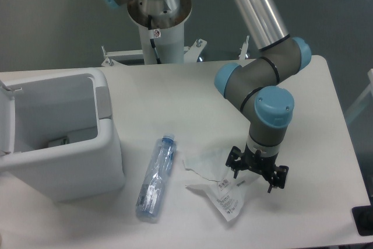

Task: Place the trash in the trash can
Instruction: 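Lower the gripper onto the white wrapper and close on it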

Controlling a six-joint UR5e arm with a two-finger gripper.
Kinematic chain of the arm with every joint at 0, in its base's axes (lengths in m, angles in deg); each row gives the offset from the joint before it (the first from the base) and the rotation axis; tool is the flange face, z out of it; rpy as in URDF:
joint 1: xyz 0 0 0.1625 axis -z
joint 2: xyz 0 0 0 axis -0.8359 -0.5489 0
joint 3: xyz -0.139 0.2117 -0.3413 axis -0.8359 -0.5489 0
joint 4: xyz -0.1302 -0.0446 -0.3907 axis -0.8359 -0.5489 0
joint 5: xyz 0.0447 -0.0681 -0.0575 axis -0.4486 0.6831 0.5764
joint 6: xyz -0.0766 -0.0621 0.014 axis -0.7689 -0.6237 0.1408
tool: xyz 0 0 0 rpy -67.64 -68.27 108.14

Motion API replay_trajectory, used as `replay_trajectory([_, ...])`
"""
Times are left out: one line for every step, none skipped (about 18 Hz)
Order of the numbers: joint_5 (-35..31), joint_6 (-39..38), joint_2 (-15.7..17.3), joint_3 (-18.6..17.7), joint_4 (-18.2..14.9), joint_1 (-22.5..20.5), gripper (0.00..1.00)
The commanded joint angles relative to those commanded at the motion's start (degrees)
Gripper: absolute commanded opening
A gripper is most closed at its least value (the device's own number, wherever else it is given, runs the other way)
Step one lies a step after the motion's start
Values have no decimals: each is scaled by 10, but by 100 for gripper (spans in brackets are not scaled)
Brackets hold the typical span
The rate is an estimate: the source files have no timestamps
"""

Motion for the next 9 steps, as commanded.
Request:
replay_trajectory([-1,0,-3,2,0,5,100])
replay_trajectory([-1,0,-4,2,1,7,100])
replay_trajectory([-2,0,-4,1,1,7,100])
replay_trajectory([-3,0,-4,0,1,7,100])
replay_trajectory([-3,-1,-4,0,1,7,95])
replay_trajectory([-4,-2,-4,0,2,7,85])
replay_trajectory([-4,-3,-5,0,3,8,77])
replay_trajectory([-4,-4,-4,-1,7,8,67])
replay_trajectory([-6,-4,-4,-1,7,8,57])
